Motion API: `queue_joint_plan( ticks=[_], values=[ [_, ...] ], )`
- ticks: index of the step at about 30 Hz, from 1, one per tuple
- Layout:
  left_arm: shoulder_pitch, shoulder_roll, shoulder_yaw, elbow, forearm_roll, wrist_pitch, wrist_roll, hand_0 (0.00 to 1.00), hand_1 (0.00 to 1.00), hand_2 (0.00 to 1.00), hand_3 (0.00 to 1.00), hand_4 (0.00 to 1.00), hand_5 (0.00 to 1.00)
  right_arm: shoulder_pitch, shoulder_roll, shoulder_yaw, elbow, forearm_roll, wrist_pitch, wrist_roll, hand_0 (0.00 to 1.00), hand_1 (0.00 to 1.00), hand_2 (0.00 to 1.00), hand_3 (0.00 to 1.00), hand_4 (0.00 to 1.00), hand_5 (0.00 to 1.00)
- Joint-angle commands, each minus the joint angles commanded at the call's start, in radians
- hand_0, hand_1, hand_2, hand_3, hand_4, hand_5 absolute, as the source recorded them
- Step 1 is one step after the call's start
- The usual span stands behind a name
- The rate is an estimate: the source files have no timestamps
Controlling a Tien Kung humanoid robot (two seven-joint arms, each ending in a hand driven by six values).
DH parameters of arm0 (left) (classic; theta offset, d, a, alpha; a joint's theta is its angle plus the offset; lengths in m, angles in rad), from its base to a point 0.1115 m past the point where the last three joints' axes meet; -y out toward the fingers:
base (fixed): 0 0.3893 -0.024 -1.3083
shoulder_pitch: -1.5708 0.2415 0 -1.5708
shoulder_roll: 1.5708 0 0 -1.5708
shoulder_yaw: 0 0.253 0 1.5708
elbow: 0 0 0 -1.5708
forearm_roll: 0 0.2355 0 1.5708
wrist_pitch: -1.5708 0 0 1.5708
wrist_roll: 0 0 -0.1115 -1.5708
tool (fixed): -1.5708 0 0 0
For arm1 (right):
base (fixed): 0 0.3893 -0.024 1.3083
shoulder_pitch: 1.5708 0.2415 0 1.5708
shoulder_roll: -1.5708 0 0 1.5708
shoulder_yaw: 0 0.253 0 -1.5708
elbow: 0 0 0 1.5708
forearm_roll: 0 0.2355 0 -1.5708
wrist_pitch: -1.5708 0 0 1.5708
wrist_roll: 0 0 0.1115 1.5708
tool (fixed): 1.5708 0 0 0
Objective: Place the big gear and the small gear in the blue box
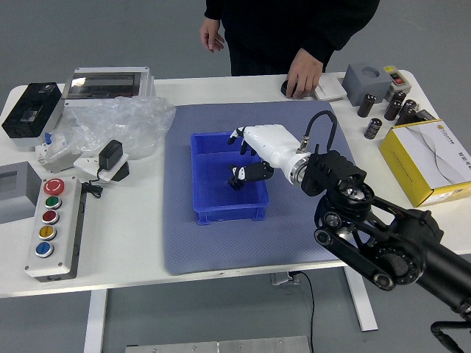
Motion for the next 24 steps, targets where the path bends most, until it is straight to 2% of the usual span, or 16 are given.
queue_joint_plan(
  ticks=[2, 6, 12, 14, 15, 20, 21, 24],
  values=[
    [0.001, 0.000, 0.000, 0.000, 0.000, 0.000, 0.000, 0.821, 0.848, 0.846, 0.867, 0.699, 0.261, -0.001, -0.001, 0.002, 0.000, 0.005, 0.000, 0.001, 0.590, 0.594, 0.714, 0.946, 0.836, 0.504],
    [0.001, 0.001, 0.000, 0.000, 0.000, 0.000, 0.000, 0.821, 0.848, 0.846, 0.867, 0.699, 0.261, -0.007, -0.011, 0.015, 0.004, 0.017, -0.005, 0.007, 0.590, 0.594, 0.714, 0.946, 0.836, 0.504],
    [0.000, 0.003, 0.001, 0.000, -0.002, 0.000, -0.001, 0.821, 0.848, 0.846, 0.867, 0.700, 0.261, -0.020, -0.070, 0.088, -0.006, 0.045, -0.023, 0.028, 0.594, 0.591, 0.717, 0.925, 0.846, 0.513],
    [0.001, 0.004, 0.002, 0.000, -0.003, 0.000, -0.001, 0.821, 0.848, 0.846, 0.867, 0.700, 0.261, -0.023, -0.096, 0.114, -0.021, 0.056, -0.027, 0.036, 0.594, 0.591, 0.717, 0.925, 0.846, 0.513],
    [0.001, 0.005, 0.002, 0.000, -0.004, 0.001, -0.001, 0.821, 0.847, 0.846, 0.867, 0.699, 0.260, -0.024, -0.108, 0.125, -0.031, 0.062, -0.029, 0.040, 0.616, 0.617, 0.725, 0.872, 0.836, 0.496],
    [-0.001, 0.005, 0.001, 0.000, -0.003, 0.000, -0.001, 0.821, 0.847, 0.846, 0.867, 0.699, 0.260, -0.016, -0.149, 0.143, -0.085, 0.094, -0.029, 0.059, 0.616, 0.617, 0.725, 0.872, 0.836, 0.496],
    [-0.001, 0.005, 0.000, 0.000, -0.003, 0.000, -0.001, 0.821, 0.847, 0.846, 0.867, 0.700, 0.261, -0.013, -0.154, 0.140, -0.097, 0.102, -0.028, 0.062, 0.734, 0.719, 0.788, 0.871, 0.819, 0.457],
    [-0.002, 0.005, 0.000, 0.000, -0.001, 0.000, -0.001, 0.821, 0.847, 0.846, 0.867, 0.700, 0.261, -0.001, -0.161, 0.120, -0.138, 0.131, -0.023, 0.071, 0.734, 0.719, 0.788, 0.871, 0.819, 0.457]
  ],
)
